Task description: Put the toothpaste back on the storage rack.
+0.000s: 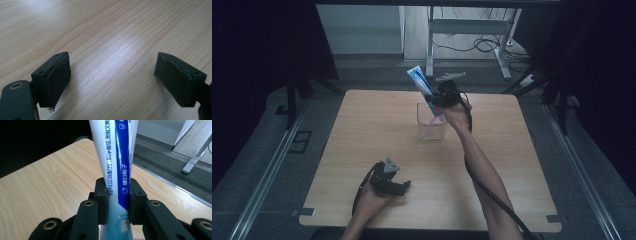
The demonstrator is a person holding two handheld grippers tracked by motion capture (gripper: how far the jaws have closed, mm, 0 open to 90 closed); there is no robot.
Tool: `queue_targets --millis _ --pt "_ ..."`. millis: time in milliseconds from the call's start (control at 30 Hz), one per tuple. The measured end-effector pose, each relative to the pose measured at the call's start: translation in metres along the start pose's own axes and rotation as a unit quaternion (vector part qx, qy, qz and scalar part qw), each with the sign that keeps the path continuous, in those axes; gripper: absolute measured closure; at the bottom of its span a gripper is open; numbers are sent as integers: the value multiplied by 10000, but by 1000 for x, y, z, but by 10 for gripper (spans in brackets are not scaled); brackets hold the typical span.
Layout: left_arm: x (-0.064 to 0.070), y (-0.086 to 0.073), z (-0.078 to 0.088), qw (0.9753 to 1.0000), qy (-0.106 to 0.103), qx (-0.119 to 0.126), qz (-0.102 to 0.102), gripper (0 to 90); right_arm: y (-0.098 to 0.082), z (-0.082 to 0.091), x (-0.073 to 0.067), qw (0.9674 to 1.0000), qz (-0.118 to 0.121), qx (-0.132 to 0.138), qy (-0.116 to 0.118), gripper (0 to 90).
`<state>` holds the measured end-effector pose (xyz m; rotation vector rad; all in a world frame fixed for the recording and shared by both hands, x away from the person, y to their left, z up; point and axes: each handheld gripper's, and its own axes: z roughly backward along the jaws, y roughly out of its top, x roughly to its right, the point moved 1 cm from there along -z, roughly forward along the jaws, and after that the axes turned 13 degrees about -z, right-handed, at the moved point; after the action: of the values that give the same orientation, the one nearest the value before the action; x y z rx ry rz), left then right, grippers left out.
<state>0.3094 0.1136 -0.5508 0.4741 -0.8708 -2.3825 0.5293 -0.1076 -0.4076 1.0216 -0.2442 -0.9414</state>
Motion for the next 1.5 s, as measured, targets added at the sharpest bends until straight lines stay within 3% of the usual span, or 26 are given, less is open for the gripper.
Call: queue_targets --millis 400,1100,1500 --pt "0 0 0 10000 2 -1 5 137 -6 -6 6 10000 49 20 -62 726" --pt "0 0 0 10000 2 3 11 137 -29 -22 11 9995 87 -273 -154 720" --pt "0 0 0 10000 2 2 9 137 -36 -25 9 9989 164 -426 -95 713"
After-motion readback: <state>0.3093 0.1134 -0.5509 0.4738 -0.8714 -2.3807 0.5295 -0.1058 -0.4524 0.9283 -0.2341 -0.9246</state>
